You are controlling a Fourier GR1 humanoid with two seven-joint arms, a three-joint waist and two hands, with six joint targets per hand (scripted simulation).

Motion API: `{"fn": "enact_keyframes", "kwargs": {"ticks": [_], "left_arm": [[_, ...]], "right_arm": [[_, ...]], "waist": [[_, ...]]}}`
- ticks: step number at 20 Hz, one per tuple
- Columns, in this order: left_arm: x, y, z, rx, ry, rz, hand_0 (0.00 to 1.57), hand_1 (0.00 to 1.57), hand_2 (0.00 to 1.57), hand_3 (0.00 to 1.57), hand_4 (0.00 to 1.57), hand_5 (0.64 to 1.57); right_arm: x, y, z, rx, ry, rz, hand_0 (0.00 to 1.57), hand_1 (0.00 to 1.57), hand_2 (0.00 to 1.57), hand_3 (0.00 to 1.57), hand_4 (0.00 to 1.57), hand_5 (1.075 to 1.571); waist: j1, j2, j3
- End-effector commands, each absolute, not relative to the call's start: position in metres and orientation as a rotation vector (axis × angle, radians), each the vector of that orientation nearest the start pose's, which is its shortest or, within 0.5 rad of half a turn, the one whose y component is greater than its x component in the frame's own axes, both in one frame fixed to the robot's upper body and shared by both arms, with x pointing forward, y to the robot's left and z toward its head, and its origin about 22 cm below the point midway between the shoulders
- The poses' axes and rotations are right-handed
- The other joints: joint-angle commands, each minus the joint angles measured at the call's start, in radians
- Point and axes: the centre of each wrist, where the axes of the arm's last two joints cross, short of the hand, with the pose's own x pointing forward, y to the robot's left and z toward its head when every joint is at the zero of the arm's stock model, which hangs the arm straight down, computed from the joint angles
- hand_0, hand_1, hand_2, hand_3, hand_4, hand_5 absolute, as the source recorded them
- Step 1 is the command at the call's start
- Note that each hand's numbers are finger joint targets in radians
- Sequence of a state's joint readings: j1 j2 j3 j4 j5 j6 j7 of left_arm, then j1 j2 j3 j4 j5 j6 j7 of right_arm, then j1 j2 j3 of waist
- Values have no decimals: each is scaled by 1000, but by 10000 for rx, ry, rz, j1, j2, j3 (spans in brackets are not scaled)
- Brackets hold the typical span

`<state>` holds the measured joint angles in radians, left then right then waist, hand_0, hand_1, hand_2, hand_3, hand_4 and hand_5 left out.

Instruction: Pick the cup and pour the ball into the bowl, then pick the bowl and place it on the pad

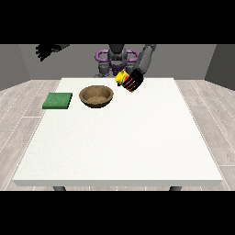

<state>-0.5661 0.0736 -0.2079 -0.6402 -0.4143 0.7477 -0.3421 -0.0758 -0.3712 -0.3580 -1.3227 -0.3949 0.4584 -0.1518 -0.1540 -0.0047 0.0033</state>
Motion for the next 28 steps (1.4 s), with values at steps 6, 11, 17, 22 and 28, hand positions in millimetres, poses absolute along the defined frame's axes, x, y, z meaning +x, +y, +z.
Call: {"fn": "enact_keyframes", "kwargs": {"ticks": [6,11,17,22,28], "left_arm": [[383,180,-42,12367,-14972,-10481,1169,1169,1571,1354,1060,1569],[382,110,-33,12403,-14293,-11816,1005,1005,1571,1283,1051,1567],[386,66,-1,13504,-13768,-12474,792,792,1571,1209,1010,1568],[372,52,-4,14231,-12928,-13908,448,448,1565,1214,759,1569],[356,25,9,14821,-12318,-15864,0,0,1127,1452,852,1571]], "right_arm": [[248,-411,12,739,-15839,-403,0,0,0,0,639,1565],[235,-421,-11,333,-15503,-1201,0,0,0,0,643,1565],[248,-415,-15,897,-15774,-799,0,0,0,0,663,1564],[264,-402,-8,950,-15493,-622,0,0,0,0,665,1561],[276,-399,0,1542,-15537,-71,0,0,0,0,681,1562]], "waist": [[345,-1127,19],[1048,-1506,-13],[662,-1203,-19],[382,-1378,-27],[-55,-1320,-26]]}}
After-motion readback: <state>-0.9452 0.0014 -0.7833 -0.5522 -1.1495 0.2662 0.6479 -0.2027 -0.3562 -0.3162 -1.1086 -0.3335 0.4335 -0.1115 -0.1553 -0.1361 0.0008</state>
